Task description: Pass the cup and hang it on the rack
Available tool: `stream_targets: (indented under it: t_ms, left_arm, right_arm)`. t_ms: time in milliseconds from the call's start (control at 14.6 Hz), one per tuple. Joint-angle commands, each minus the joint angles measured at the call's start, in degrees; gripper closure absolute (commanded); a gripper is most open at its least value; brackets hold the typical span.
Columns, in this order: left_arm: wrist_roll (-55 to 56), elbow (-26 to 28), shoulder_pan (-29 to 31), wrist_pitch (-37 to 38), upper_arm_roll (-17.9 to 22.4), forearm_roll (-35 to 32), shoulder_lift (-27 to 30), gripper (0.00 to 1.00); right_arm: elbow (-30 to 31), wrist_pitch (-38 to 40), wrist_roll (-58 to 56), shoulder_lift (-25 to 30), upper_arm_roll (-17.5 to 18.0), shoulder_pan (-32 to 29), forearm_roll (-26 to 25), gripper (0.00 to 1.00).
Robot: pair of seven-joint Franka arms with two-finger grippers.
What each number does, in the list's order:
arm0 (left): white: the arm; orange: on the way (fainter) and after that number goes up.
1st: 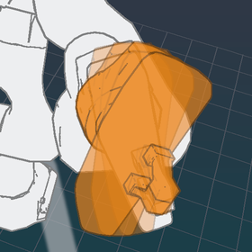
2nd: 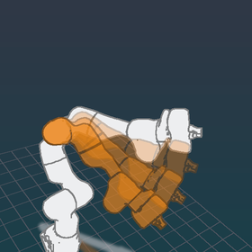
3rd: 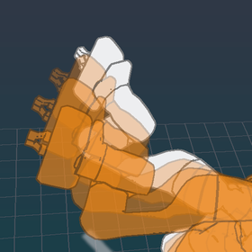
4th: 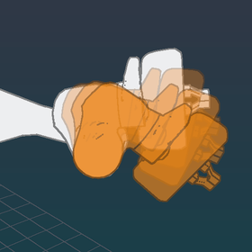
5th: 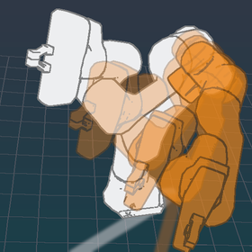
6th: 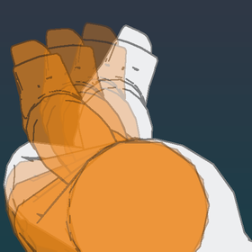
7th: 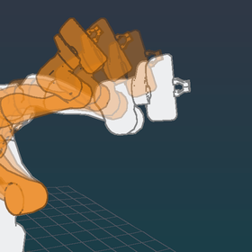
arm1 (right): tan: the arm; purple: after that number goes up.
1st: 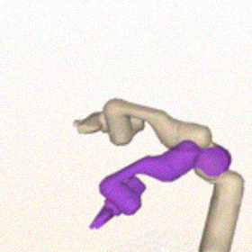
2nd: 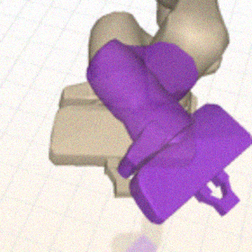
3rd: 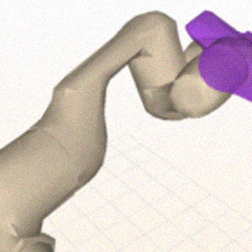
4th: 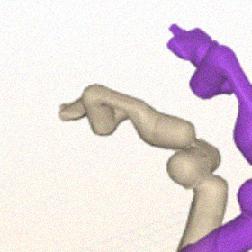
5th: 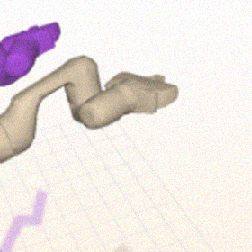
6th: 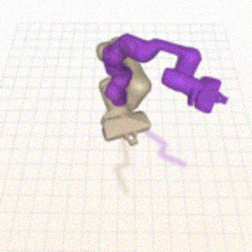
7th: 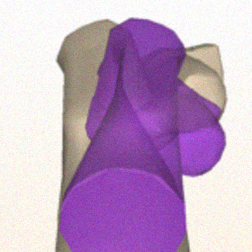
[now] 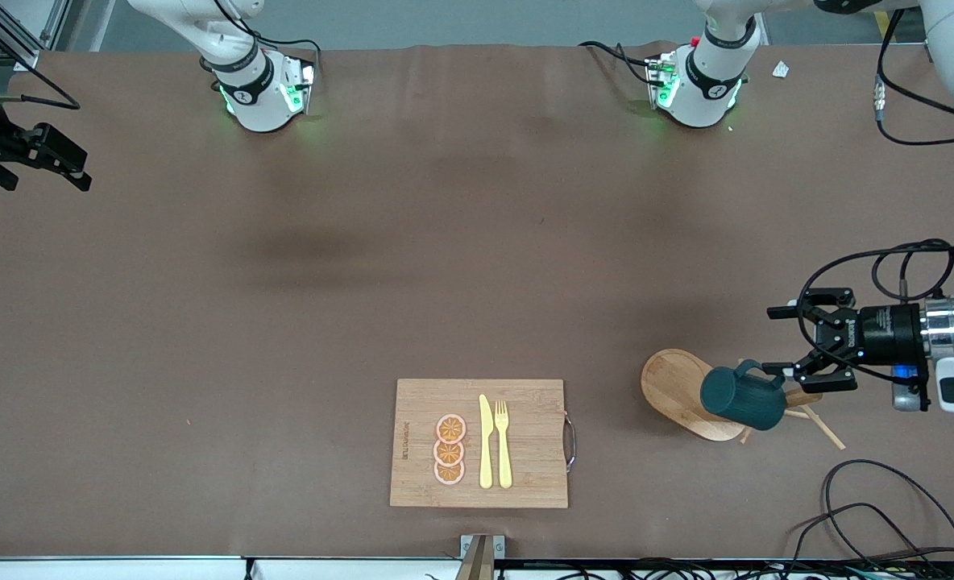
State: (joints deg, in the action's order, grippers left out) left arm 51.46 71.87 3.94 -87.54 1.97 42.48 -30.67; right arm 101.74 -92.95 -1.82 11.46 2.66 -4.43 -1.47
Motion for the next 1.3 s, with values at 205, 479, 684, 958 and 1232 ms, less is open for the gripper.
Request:
stream_targets:
  t_ms: [205,479,684,958,1232]
  left_arm:
    - [-8.89,1.16,-7.53,0.87,0.05,-22.76,9.82,0.00]
    - [-21.11,1.16,-10.62,5.18,-0.13,-36.14,14.22,0.00]
    - [-32.10,1.16,-10.79,7.99,-0.83,-40.10,17.91,0.00]
    - [-38.69,2.66,-7.29,10.09,-2.68,-42.40,21.61,0.00]
    - [-46.01,4.76,-5.61,12.13,-2.85,-45.12,25.12,0.00]
  right_arm:
    - [-0.76,1.11,0.33,-0.30,0.60,-0.84,-0.02,0.00]
    - [-0.76,1.02,0.24,-0.30,0.60,-0.84,-0.02,0.00]
    - [-0.76,1.11,0.24,-0.30,0.60,-0.84,-0.02,0.00]
    - [-0.76,1.11,0.24,-0.30,0.60,-0.84,-0.02,0.00]
    - [-0.76,1.11,0.24,-0.30,0.60,-0.84,-0.02,0.00]
